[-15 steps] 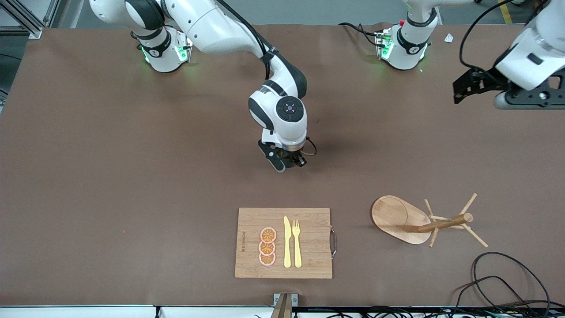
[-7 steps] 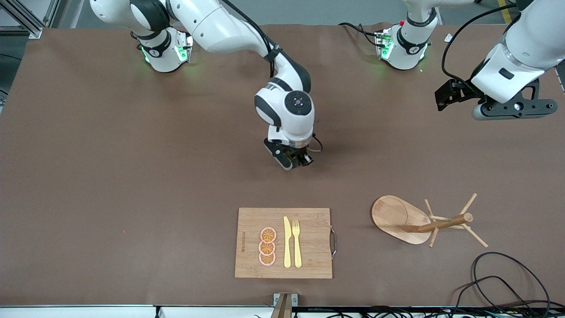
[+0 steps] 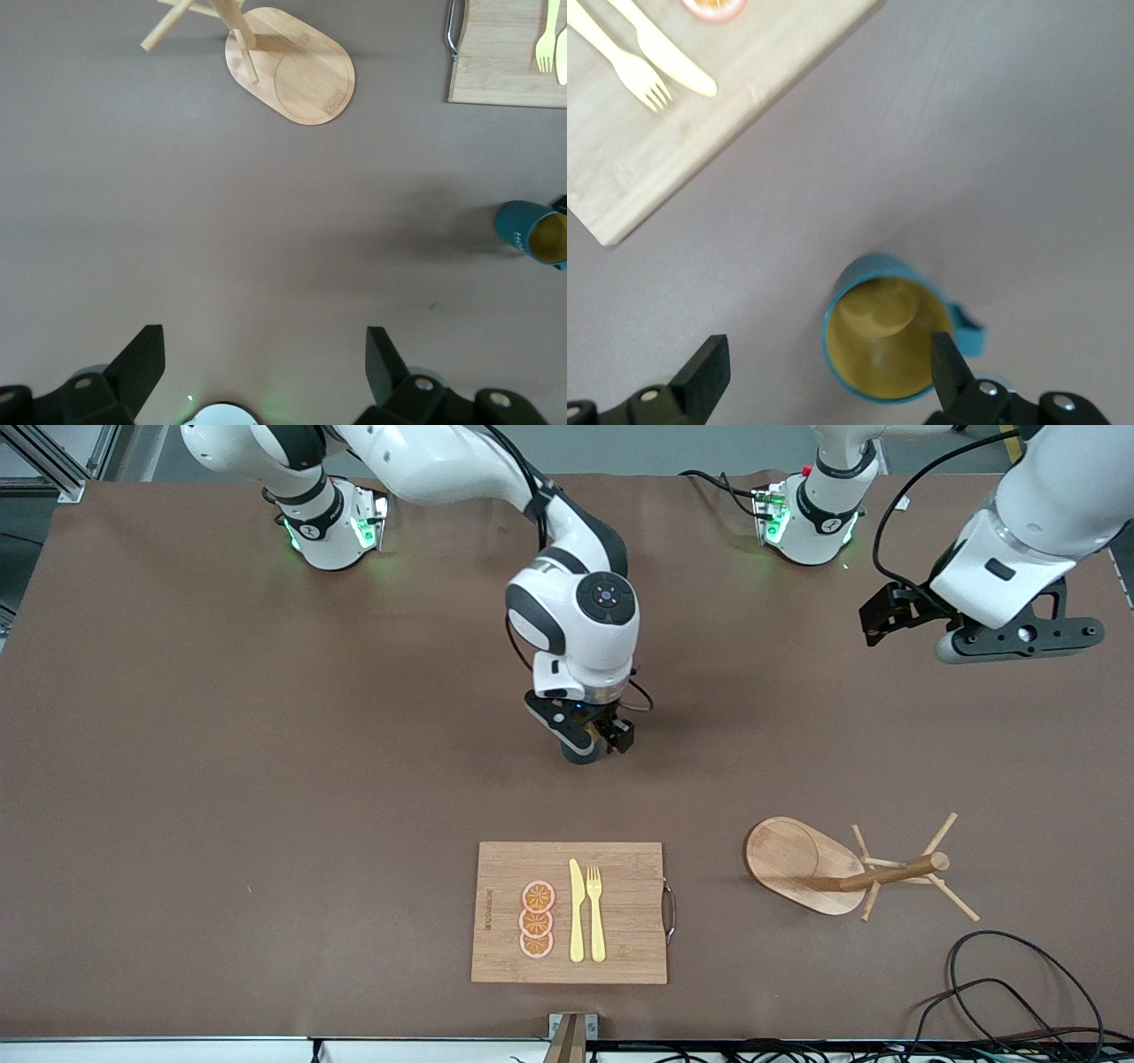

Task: Pass cup and hang on rack
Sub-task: 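Set the mug down and open the right gripper while the left gripper approaches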

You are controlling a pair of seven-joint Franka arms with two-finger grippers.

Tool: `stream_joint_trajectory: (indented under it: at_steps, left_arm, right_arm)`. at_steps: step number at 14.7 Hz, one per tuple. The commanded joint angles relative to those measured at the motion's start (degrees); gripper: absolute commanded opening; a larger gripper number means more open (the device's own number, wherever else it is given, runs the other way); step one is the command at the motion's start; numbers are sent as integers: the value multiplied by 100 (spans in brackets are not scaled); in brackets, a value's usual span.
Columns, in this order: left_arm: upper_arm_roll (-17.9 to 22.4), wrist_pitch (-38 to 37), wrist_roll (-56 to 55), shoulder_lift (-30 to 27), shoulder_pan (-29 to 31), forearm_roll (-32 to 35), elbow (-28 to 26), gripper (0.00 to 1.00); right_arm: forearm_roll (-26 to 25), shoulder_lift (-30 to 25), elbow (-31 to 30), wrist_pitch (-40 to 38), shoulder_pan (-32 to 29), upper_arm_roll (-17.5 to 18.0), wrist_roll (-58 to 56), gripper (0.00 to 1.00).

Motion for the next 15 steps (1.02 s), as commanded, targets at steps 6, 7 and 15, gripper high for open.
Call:
stream_joint_trajectory:
  at_steps: [6, 7, 15]
  left_arm:
    - [-79, 120, -1629, 656, -1029, 271, 505, 100]
    - [-79, 129, -1866, 735, -1256, 386, 505, 100]
    - [-70, 1016, -4379, 1912, -2865, 1238, 839, 100]
  right_arm:
    - [-147, -2090, -1227, -782, -1363, 5, -2903, 100]
    - [-147, -2407, -1544, -896, -1565, 5, -3545, 100]
    - [-147, -3973, -2259, -1757, -3322, -3, -7169, 100]
